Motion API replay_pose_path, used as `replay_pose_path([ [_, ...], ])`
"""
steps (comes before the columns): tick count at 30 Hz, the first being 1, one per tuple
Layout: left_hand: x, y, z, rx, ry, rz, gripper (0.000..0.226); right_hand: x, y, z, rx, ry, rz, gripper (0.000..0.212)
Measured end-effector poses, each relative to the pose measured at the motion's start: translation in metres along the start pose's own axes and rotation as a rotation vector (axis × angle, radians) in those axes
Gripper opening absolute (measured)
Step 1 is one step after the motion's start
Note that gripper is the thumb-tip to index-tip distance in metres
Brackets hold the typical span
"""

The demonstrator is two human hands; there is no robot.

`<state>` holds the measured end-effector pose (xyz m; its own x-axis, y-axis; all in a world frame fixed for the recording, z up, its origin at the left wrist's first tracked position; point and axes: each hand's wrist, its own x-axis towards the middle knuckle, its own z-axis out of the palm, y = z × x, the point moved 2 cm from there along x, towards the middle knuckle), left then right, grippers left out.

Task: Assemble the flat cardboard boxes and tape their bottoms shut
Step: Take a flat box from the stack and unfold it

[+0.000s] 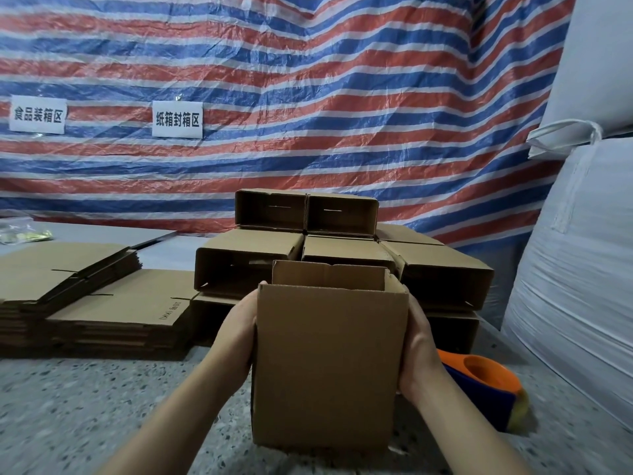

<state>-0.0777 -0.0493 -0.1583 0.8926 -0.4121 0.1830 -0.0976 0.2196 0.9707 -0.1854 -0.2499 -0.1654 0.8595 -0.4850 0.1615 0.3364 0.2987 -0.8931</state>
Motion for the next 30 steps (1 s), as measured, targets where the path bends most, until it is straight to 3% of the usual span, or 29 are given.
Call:
replay_pose_path([
  [5, -0.001, 0.002, 0.000, 0.019, -0.005, 0.011, 0.068, -0.001, -0.003, 0.001, 0.005, 0.006, 0.036, 0.061],
  [12, -0.004, 0.006, -0.013, 0.088, -0.303, 0.070, 0.075, 0.008, -0.002, -0.004, -0.124, 0.060, 0.144, 0.066],
  [17, -0.006, 0.012, -0.024, 0.206, -0.452, 0.106, 0.109, 0.010, -0.005, -0.005, -0.229, 0.024, 0.141, 0.068],
  [23, -0.004, 0.010, -0.020, 0.186, -0.358, 0.062, 0.091, 0.012, -0.003, -0.008, -0.192, 0.033, 0.145, 0.067],
  [26, -0.002, 0.008, -0.017, 0.151, -0.306, 0.058, 0.068, 0.009, -0.004, -0.006, -0.211, 0.024, 0.106, 0.045],
  [30, -0.001, 0.008, -0.014, 0.157, -0.244, 0.089, 0.052, 0.005, -0.005, -0.005, -0.209, 0.018, 0.103, 0.038],
])
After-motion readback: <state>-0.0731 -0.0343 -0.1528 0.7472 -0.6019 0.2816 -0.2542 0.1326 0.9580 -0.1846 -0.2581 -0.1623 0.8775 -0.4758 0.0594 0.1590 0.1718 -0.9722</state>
